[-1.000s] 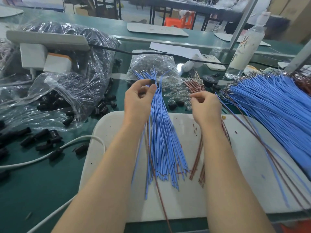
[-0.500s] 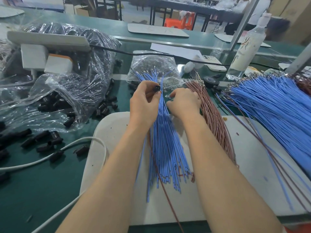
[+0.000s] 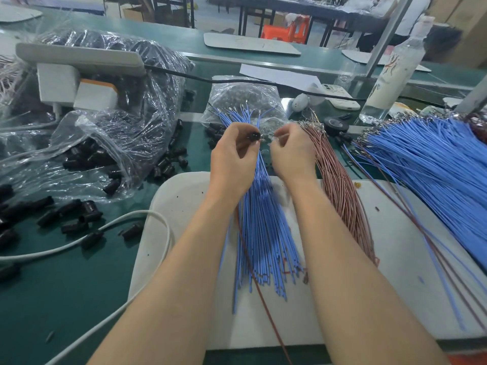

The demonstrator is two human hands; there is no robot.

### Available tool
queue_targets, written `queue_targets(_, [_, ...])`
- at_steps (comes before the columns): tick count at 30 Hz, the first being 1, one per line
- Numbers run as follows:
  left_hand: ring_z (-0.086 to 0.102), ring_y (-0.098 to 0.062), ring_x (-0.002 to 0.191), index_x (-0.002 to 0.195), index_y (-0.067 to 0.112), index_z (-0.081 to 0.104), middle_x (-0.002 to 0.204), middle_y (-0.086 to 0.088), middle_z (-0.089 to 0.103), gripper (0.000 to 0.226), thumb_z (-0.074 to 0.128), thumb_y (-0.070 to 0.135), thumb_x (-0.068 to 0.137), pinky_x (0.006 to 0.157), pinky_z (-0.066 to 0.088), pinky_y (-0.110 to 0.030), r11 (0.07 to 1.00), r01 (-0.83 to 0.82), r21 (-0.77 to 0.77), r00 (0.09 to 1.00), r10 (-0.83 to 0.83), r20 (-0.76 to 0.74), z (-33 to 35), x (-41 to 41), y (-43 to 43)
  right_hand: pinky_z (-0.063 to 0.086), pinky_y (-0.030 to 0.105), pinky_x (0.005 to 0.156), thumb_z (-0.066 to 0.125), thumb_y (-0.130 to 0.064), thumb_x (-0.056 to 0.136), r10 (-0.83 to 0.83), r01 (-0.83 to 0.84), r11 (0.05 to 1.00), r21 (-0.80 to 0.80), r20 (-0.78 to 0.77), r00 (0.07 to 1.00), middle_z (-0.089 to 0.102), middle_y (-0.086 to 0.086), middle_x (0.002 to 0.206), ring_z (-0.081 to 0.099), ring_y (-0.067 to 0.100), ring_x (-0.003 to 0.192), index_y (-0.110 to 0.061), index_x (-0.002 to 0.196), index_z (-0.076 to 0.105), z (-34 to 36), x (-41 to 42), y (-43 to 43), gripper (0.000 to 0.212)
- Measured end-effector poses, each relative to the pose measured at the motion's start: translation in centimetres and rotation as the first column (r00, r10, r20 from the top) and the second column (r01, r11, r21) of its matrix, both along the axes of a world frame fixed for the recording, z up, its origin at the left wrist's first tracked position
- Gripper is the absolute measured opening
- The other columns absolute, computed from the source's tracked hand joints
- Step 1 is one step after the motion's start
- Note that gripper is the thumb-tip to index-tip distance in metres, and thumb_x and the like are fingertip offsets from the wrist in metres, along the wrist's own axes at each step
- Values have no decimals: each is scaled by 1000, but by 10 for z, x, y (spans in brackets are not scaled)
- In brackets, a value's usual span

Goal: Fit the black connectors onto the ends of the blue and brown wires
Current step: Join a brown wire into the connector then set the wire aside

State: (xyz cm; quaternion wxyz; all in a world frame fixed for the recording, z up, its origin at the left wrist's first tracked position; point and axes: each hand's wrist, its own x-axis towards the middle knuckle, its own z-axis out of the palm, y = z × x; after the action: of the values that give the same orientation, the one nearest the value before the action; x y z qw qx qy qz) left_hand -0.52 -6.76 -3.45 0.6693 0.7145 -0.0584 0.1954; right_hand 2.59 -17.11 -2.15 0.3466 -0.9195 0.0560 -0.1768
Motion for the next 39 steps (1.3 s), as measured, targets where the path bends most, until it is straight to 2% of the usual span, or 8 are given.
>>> queue_targets(3, [62, -5, 87, 99, 10, 59, 91, 4, 65, 19, 53, -5, 88, 86, 48, -18, 1000, 9, 2, 1000, -9, -3, 0, -2, 0, 53, 35, 85, 60, -4, 85, 137, -175, 886, 429, 117, 984, 64, -1, 83, 62, 16, 84, -16, 88, 64, 12, -16, -8, 14])
queue_targets(8, [64, -13, 92, 98, 10, 59, 94, -2, 66, 21, 52, -6, 88, 89, 51, -25, 999, 31, 5, 999, -31, -13, 1, -4, -2, 56, 27, 82, 65, -4, 84, 238, -295, 716, 633, 176, 955, 69, -3, 81, 66, 10, 79, -19, 84, 68, 15, -36, -14, 15])
queue_targets(16, [64, -10, 92, 97, 13, 59, 93, 4, 65, 20, 53, -4, 88, 88, 49, -19, 995, 31, 96, 999, -31, -9, 1, -4, -2, 53, 20, 80, 63, -1, 87, 258, -345, 864, 365, 268, 928, 67, 3, 87, 64, 7, 80, -3, 97, 66, 19, -43, -11, 11])
queue_targets(22, [64, -13, 91, 93, 19, 59, 91, 6, 66, 24, 52, -3, 89, 86, 50, -21, 988, 33, 151, 999, -32, -10, 2, -5, -2, 53, 22, 81, 62, 0, 86, 246, -305, 940, 155, 312, 918, 67, -2, 83, 65, 10, 80, -5, 92, 70, 18, -45, -9, 12])
queue_targets(26, [55, -7, 80, 100, 16, 66, 92, 6, 64, 27, 52, -3, 86, 77, 43, -9, 947, -25, 319, 999, 9, 50, 3, -7, -2, 52, 28, 80, 62, -2, 86, 258, -294, 954, 65, 326, 909, 69, 4, 86, 65, 18, 80, -5, 91, 72, 18, -45, -11, 11])
queue_targets(32, [50, -15, 92, 109, 15, 68, 99, 5, 67, 24, 57, 6, 90, 76, 35, -9, 856, -63, 513, 993, 5, 114, 5, -9, 1, 53, 27, 81, 63, -4, 86, 277, -302, 952, 49, 276, 920, 70, 2, 87, 66, 15, 81, -8, 93, 73, 22, -46, -23, 12])
queue_targets(36, [50, -22, 104, 108, 20, 68, 95, 7, 66, 18, 59, 21, 92, 96, 38, -35, 838, -40, 544, 999, 23, 37, 4, -9, 2, 53, 26, 80, 63, -3, 86, 269, -289, 955, 61, 226, 936, 70, 0, 84, 66, 12, 79, -10, 92, 73, 21, -44, -26, 14])
queue_targets(39, [56, -20, 99, 105, 26, 65, 88, 9, 64, 15, 59, 30, 92, 98, 38, -44, 856, 14, 517, 997, 24, -67, 4, -8, 4, 53, 20, 79, 64, -6, 86, 255, -283, 952, 114, 215, 943, 70, -2, 83, 65, 7, 77, -11, 92, 73, 18, -42, -28, 12])
